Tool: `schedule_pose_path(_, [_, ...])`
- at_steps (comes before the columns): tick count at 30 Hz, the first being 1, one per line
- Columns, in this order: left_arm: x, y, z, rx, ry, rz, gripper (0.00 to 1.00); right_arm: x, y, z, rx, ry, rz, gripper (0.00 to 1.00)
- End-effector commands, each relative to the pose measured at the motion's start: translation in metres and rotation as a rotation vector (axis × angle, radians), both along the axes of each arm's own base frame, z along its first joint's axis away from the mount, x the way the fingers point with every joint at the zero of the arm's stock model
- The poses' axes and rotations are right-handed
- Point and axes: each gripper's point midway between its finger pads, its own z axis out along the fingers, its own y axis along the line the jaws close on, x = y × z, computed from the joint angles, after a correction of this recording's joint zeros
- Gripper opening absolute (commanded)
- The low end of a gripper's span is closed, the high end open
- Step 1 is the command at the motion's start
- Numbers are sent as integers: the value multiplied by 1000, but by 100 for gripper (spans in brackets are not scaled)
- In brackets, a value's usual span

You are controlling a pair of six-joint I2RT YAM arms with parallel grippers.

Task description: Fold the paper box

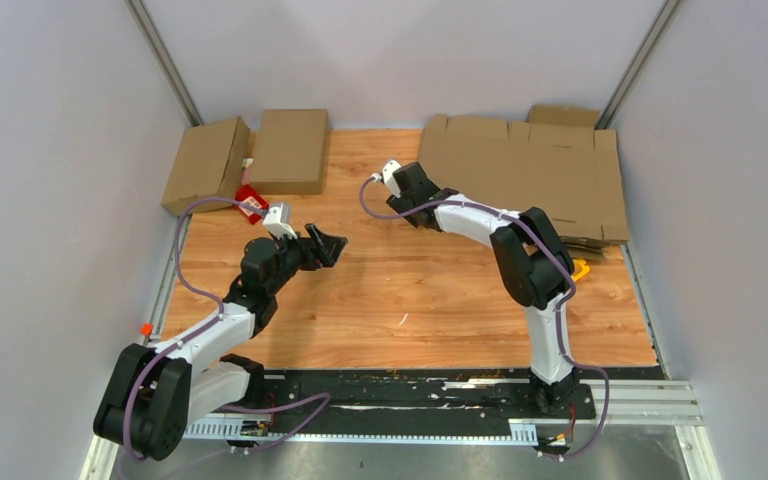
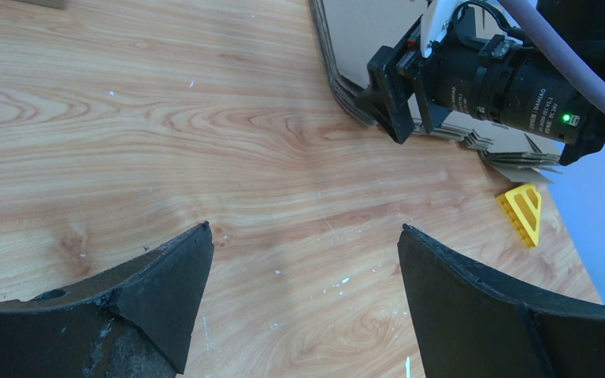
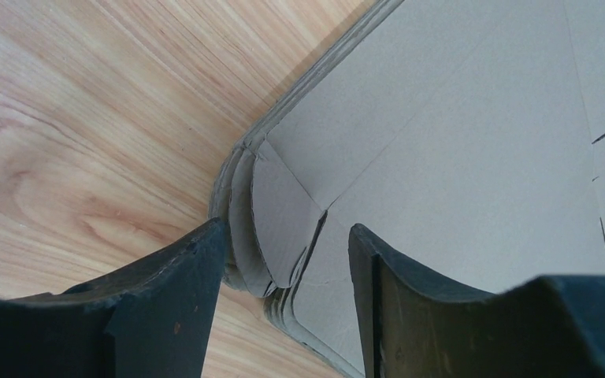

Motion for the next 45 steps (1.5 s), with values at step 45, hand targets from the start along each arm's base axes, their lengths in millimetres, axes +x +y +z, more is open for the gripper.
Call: schedule_pose_path(45, [5, -6, 28, -6, -86, -23, 95, 6, 2, 44, 190, -46, -38, 65])
